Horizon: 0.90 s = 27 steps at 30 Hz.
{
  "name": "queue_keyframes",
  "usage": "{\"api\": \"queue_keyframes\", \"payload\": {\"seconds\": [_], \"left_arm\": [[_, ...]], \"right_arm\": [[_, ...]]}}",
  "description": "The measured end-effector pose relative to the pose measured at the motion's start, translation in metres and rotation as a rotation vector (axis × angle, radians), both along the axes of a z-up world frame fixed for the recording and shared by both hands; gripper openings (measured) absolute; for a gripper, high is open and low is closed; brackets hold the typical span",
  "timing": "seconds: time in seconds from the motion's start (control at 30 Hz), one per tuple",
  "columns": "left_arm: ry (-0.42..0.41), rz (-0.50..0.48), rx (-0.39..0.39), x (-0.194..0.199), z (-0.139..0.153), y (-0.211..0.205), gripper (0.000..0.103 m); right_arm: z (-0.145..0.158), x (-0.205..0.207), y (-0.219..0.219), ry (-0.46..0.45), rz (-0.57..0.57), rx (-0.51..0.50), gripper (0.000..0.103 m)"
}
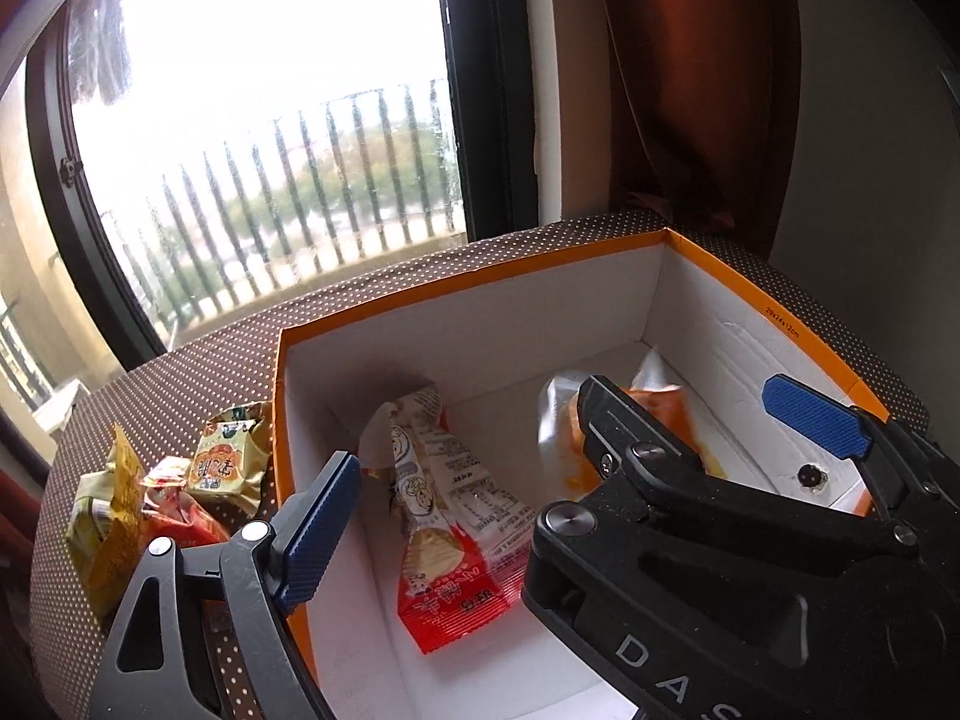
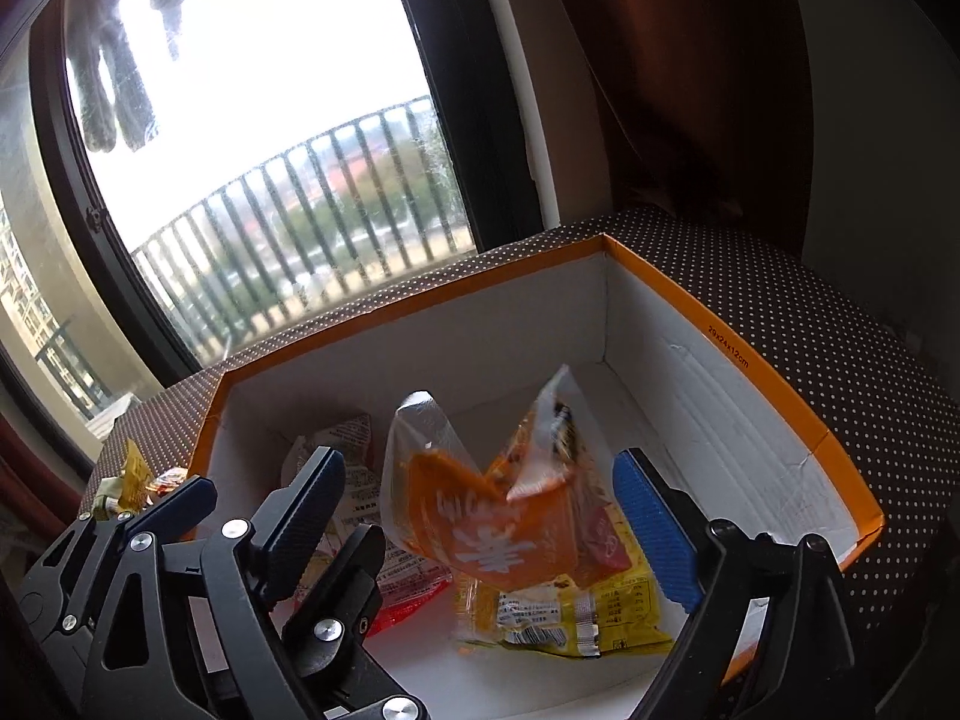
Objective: Organize snacks
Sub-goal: 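Open both tools to drop the orange packet and jelly into the shoebox, then move both tools back from the shoebox toward the remaining snacks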
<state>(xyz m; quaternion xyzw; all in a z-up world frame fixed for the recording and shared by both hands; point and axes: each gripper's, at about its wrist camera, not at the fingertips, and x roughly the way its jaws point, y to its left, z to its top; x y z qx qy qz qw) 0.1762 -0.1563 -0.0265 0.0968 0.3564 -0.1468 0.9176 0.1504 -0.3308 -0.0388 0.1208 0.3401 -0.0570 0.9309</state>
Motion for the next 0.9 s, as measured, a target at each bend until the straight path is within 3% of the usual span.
{"api": "queue_keyframes", "payload": {"seconds": [0.3,0.9], "left_arm": [[-0.009,0.012,-0.038,-0.016,0.006,0.021,0.087],[-0.118,0.070,-0.098,-0.060,0.034,0.075,0.087]], "right_arm": [[0.006,-0.011,0.023,-0.009,0.025,-0.036,0.096],[0.039,-0.043,0.090,-0.110,0.114,-0.096,0.096]]}}
